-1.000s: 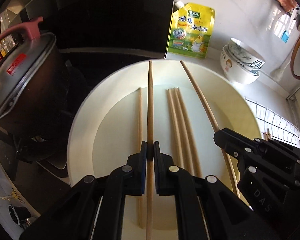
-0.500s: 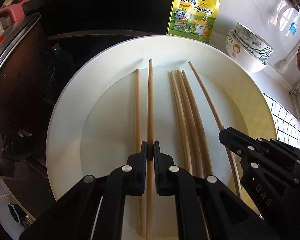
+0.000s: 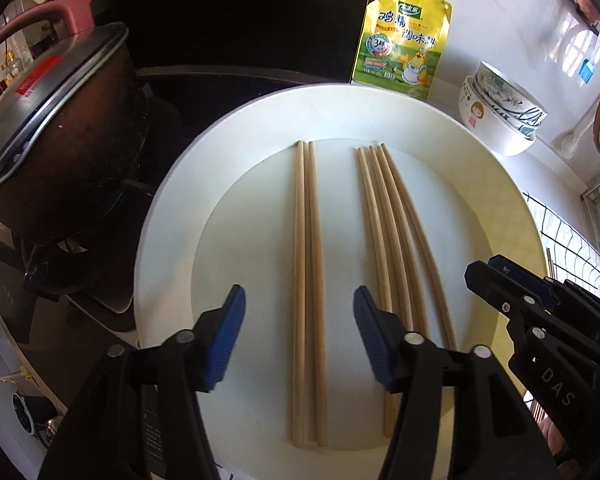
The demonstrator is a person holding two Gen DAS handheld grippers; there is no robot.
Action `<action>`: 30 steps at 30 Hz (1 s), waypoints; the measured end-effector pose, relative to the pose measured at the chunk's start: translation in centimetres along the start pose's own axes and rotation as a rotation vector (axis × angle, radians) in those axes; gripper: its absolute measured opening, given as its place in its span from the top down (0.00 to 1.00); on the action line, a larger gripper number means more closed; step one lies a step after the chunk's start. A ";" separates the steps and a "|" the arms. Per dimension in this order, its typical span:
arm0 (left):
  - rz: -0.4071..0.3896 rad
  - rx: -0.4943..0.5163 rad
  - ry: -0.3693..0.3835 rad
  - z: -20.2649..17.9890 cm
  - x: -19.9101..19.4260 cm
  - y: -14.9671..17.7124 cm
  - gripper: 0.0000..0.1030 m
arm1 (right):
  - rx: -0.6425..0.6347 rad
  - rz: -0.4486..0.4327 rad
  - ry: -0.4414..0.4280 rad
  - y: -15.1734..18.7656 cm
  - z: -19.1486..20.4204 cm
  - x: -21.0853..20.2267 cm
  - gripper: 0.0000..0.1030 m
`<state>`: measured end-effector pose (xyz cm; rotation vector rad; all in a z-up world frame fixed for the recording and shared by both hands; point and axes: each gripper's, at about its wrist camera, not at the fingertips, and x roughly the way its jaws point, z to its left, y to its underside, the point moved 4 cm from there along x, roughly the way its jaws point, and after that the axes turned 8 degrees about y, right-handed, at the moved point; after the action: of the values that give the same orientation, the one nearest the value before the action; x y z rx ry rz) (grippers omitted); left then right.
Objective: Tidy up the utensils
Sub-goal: 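Open both grippers to drop the chopsticks into the basin, then move both open tools back over the chopstick bundle on the cloth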
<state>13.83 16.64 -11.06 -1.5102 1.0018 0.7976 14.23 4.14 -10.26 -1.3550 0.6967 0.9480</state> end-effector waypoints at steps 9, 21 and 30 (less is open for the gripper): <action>-0.036 0.012 0.016 -1.1 -2.3 0.9 0.42 | -0.004 -0.033 0.020 1.4 -1.1 -3.3 0.76; -0.069 0.058 0.066 -5.7 -4.5 2.2 0.40 | 0.022 -0.087 0.069 4.0 -5.9 -8.1 0.72; -0.065 0.121 0.123 -11.5 -4.2 3.5 0.39 | 0.098 -0.082 0.142 7.6 -12.6 -10.2 0.72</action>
<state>8.47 5.86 -6.75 -1.4934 1.0671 0.5940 4.11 -10.16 -6.62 -1.3625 0.7794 0.7488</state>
